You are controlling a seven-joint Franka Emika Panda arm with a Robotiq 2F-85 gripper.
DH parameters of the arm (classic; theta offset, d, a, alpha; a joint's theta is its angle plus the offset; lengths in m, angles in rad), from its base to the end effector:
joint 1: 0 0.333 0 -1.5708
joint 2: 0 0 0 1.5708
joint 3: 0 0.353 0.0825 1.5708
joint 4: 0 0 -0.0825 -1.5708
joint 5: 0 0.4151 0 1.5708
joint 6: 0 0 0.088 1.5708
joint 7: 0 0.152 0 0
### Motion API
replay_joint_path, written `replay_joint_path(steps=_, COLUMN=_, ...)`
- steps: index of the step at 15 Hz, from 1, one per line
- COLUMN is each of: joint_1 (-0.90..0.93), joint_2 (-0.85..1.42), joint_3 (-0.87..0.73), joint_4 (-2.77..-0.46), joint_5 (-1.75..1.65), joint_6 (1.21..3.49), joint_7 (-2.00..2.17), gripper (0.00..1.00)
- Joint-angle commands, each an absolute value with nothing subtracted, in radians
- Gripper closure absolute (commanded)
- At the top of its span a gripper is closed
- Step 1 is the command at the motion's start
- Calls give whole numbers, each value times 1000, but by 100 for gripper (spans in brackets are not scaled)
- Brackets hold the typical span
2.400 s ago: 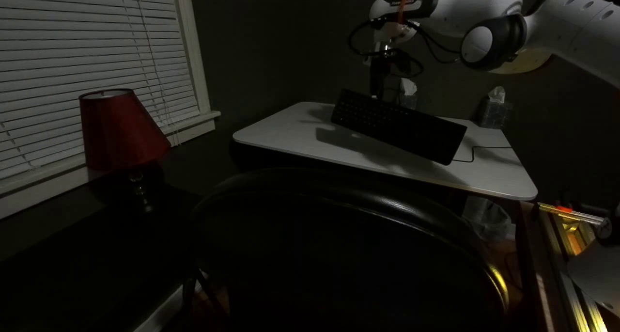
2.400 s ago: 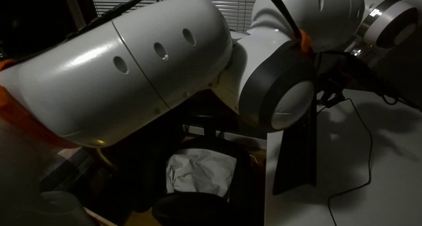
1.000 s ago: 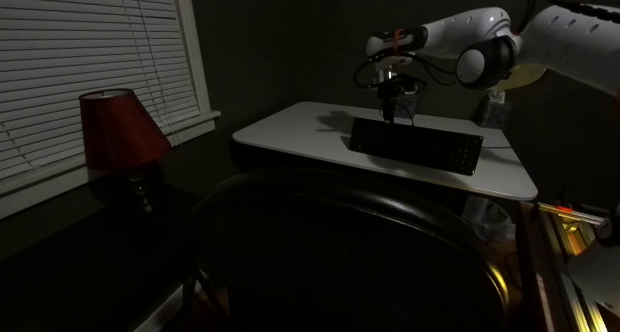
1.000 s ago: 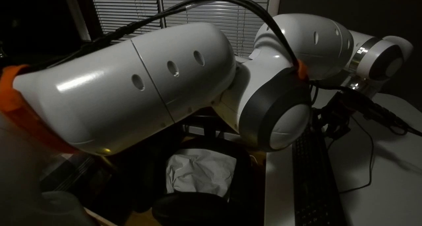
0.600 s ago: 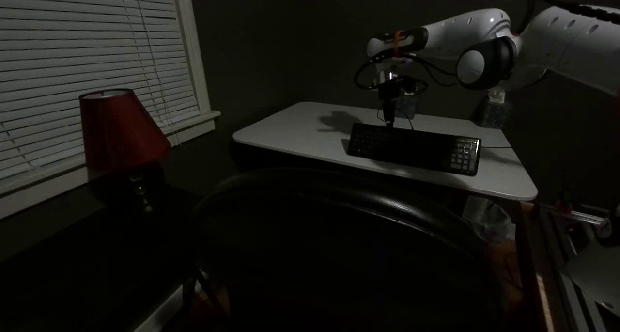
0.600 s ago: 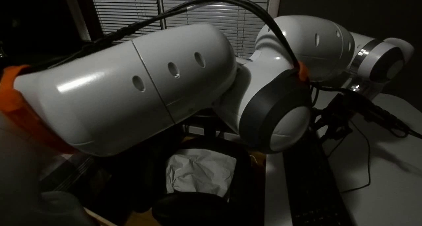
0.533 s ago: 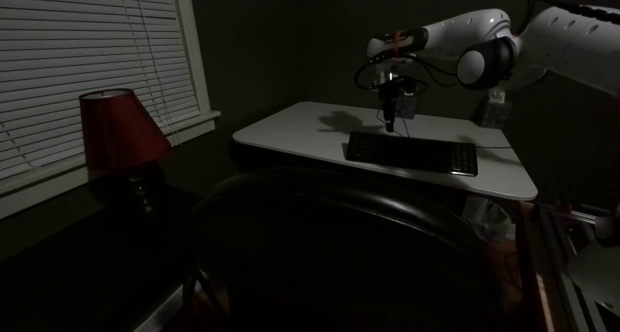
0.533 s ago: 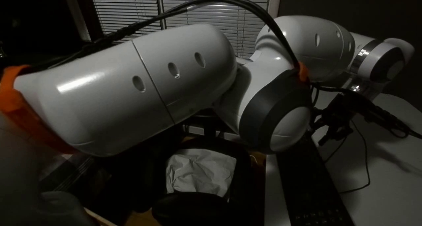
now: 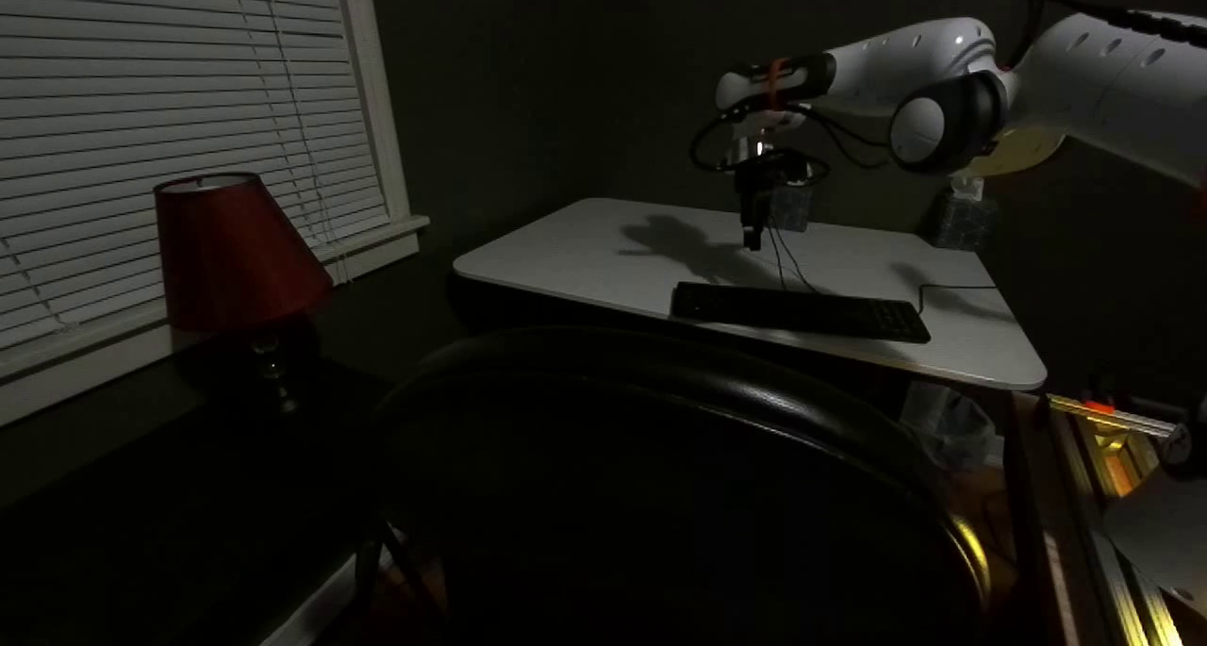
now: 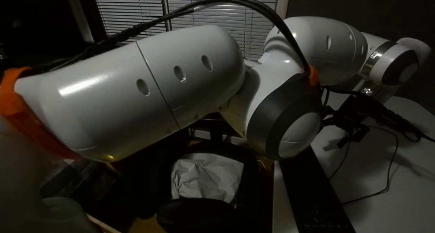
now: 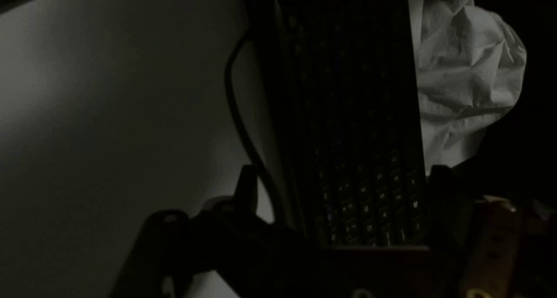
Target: Put the keyboard on the table
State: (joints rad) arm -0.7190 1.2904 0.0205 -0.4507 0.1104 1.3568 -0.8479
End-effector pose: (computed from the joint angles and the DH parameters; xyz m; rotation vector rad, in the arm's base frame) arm 0.6263 -0.5139 0.1899 -2.7607 -0.1948 0.2538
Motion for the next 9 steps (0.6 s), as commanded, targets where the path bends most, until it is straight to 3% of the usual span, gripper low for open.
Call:
replay_joint_path(steps=1, joint_1=-743, joint_2=1254, joint_3=105, joint_4=-448, joint_5=203, joint_6=1416, joint_7=-859, gripper=0)
replay_joint_path(steps=4, joint_1=-740, joint_2=1220, joint_3=158, joint_4=-442, joint_5=268, joint_6=1502, joint_7=-881, gripper=0)
replay_joint_path(steps=9, joint_1=-707, joint_2=1189, joint_3=93, joint_4=-441, joint_5=177, joint_6=1734, joint_7=-1019, gripper=0)
